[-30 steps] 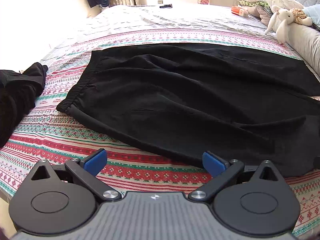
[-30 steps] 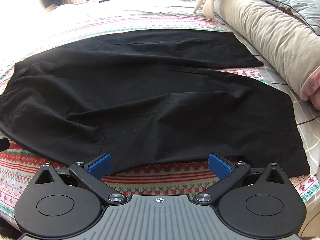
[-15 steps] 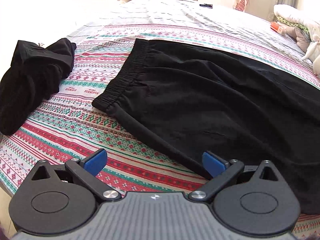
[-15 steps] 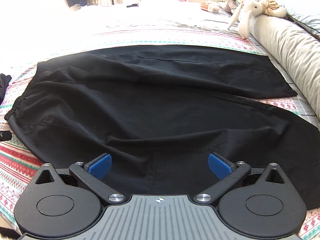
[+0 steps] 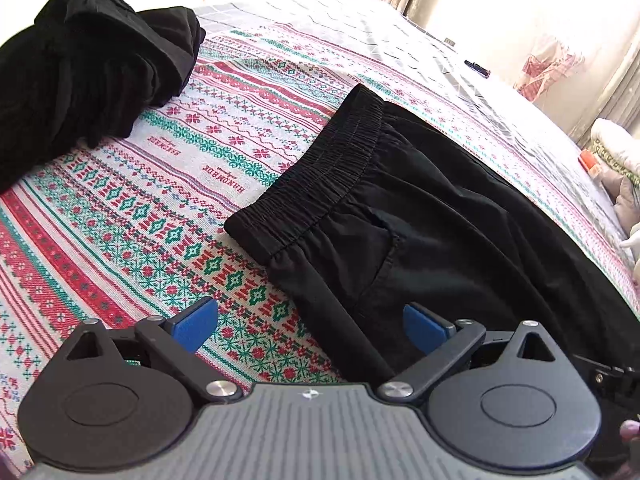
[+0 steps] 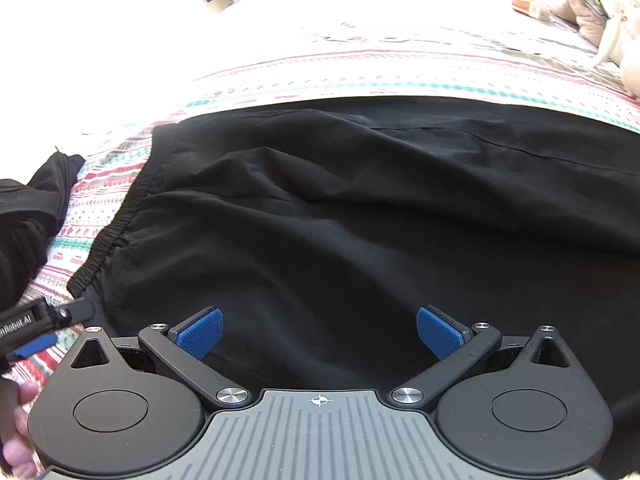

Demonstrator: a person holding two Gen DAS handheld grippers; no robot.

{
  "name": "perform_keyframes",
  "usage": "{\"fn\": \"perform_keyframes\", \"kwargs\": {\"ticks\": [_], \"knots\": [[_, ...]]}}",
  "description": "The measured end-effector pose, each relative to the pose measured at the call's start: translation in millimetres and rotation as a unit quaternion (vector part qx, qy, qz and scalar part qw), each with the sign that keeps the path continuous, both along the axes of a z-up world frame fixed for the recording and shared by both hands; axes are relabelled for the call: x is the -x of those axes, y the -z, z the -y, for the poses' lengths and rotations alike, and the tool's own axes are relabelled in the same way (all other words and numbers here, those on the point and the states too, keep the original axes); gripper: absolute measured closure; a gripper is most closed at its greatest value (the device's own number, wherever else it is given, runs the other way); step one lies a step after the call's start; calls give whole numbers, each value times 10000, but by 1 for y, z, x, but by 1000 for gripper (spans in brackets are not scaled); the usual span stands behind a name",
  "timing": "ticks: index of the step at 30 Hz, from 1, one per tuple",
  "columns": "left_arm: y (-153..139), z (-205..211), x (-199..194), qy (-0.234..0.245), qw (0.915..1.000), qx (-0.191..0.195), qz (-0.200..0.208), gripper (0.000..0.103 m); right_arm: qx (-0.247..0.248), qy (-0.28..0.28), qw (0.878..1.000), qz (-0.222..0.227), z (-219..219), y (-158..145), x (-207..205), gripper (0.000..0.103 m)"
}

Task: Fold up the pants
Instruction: 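Close the left gripper on the waistband while the right gripper closes beside it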

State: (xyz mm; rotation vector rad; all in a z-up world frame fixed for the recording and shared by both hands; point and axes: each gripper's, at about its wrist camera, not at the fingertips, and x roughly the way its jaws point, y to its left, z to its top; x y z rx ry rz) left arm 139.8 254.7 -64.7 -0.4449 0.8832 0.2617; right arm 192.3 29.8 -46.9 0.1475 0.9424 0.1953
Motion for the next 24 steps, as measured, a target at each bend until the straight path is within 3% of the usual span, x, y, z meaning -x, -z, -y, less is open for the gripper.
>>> {"fn": "perform_keyframes", "kwargs": {"ticks": [5,11,20,24], "knots": [[14,-21,-4,-90,9977,501,446,1,-92,-171,9998,86,-50,-5,-51,0],[25,-41,-4,-167,9882,1117,1031,12,-137,-416,9985,334,-108,-11,-100,0],[31,-58,-3,-487,9817,1446,1137,41,256,-743,9954,543,-199,1,-162,1],[35,-64,8,-733,9743,1743,1227,42,311,-676,9957,551,-227,6,-189,2]]}}
